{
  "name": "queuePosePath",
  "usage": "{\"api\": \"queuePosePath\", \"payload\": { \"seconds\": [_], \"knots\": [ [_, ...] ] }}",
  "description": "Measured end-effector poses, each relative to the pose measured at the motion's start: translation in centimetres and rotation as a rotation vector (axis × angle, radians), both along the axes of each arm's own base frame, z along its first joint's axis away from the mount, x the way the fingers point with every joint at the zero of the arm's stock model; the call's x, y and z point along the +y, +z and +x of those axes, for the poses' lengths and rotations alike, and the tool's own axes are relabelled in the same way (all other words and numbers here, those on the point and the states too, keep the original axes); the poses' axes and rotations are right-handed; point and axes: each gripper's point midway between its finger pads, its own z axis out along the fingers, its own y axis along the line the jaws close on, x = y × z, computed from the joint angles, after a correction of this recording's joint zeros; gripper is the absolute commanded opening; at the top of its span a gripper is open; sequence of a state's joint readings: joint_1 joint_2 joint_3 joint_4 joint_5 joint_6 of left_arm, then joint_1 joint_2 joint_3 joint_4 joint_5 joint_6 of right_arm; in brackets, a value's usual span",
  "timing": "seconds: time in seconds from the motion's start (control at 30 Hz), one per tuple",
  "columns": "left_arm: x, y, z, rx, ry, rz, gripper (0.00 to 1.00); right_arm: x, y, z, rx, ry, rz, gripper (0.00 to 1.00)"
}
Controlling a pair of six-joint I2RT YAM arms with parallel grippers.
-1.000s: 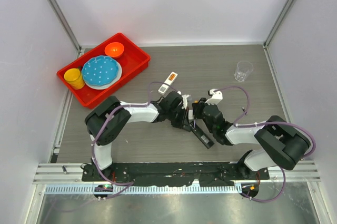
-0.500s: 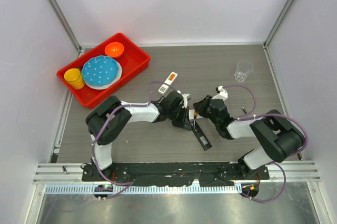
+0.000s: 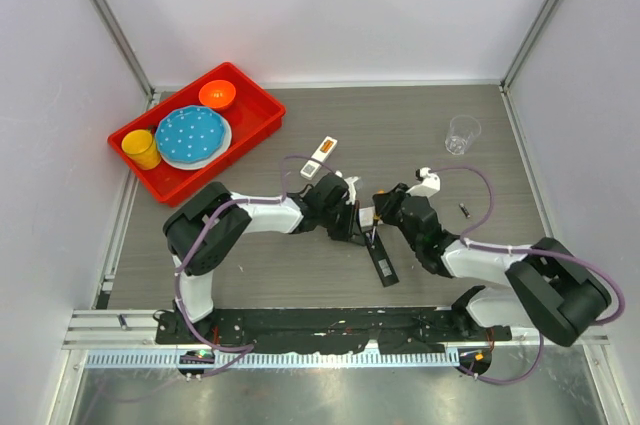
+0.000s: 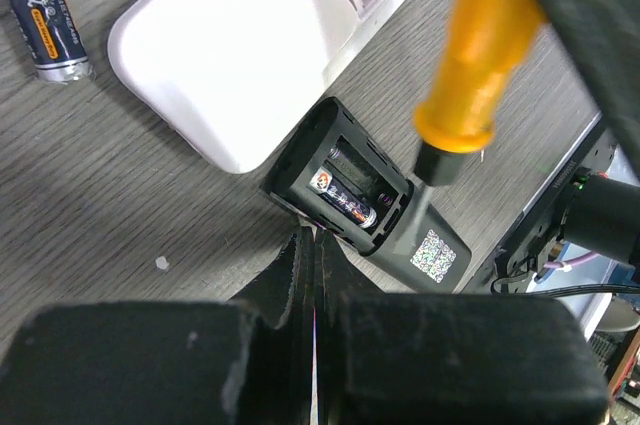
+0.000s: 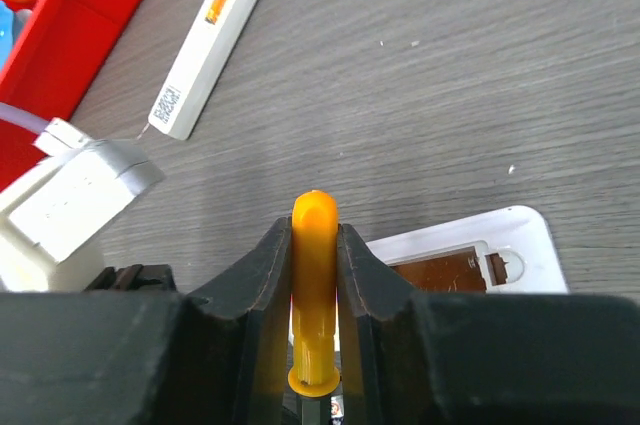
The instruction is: Unload the batteries from the remote control
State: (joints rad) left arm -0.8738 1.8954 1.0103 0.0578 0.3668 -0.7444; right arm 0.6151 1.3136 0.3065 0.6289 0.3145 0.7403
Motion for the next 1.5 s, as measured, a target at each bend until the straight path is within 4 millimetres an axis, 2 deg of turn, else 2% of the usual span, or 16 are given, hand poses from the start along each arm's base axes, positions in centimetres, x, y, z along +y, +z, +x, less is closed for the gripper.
{"api": "queuePosePath", "payload": {
  "seconds": [0.2, 0.3, 0.33, 0.4, 0.43, 0.53, 0.67, 0.77, 0.97, 1.03, 1.17, 1.2, 1.27, 1.37, 1.47, 1.5],
  "knots": [
    [-0.4, 0.0, -0.4, -0.004, -0.002, -0.011, 0.0, -0.7, 1.8, -0.6, -0.091, -0.036, -0.061, 0.01],
    [-0.1, 0.2, -0.7, -0.019, -0.006, -0.018, 0.14, -1.0, 1.8, -0.8, -0.098, -0.036, -0.083, 0.01],
    [0.3, 0.3, -1.1, -0.023, -0.007, -0.018, 0.27, -1.1, 1.8, -0.9, -0.1, -0.036, -0.087, 0.01],
    [1.1, 1.0, -1.7, -0.039, -0.012, -0.029, 0.41, -1.3, 2.4, -1.1, -0.113, -0.038, -0.085, 0.01],
    [1.3, 1.5, -1.9, -0.051, -0.019, -0.039, 0.52, -1.4, 2.9, -1.2, -0.124, -0.038, -0.078, 0.01],
    [1.4, 4.9, -2.2, -0.12, -0.034, -0.128, 0.66, -1.6, 4.6, -1.4, -0.159, -0.038, -0.053, 0.01],
    [-0.1, 10.0, -1.8, -0.223, -0.062, -0.29, 0.69, -1.7, 6.6, -1.9, -0.199, -0.032, -0.013, 0.01],
    [-0.9, 11.8, -1.7, -0.259, -0.089, -0.357, 0.71, -1.7, 7.9, -2.3, -0.219, -0.021, 0.022, 0.01],
    [-2.4, 11.7, -1.3, -0.25, -0.12, -0.383, 0.59, -1.4, 9.3, -3.2, -0.229, 0.004, 0.091, 0.01],
    [-2.9, 11.2, -1.1, -0.242, -0.128, -0.388, 0.51, -1.3, 9.8, -3.5, -0.232, 0.013, 0.117, 0.01],
    [-3.4, 10.2, -1.2, -0.205, -0.133, -0.392, 0.19, -1.3, 10.2, -4.0, -0.232, 0.019, 0.144, 0.01],
    [-3.5, 10.1, -1.3, -0.199, -0.139, -0.398, 0.03, -1.4, 10.2, -4.1, -0.229, 0.018, 0.144, 0.01],
    [-3.8, 10.4, -1.4, -0.197, -0.15, -0.414, 0.0, -1.6, 10.0, -4.3, -0.219, 0.015, 0.137, 0.01],
    [-4.0, 10.6, -1.7, -0.207, -0.169, -0.424, 0.0, -1.8, 9.8, -4.4, -0.202, 0.012, 0.127, 0.15],
    [-3.9, 10.5, -1.6, -0.213, -0.166, -0.416, 0.0, -1.8, 9.7, -4.4, -0.189, 0.013, 0.116, 0.4],
    [-3.8, 10.6, -1.6, -0.216, -0.166, -0.411, 0.0, -1.7, 9.7, -4.4, -0.185, 0.015, 0.114, 0.53]
  ]
}}
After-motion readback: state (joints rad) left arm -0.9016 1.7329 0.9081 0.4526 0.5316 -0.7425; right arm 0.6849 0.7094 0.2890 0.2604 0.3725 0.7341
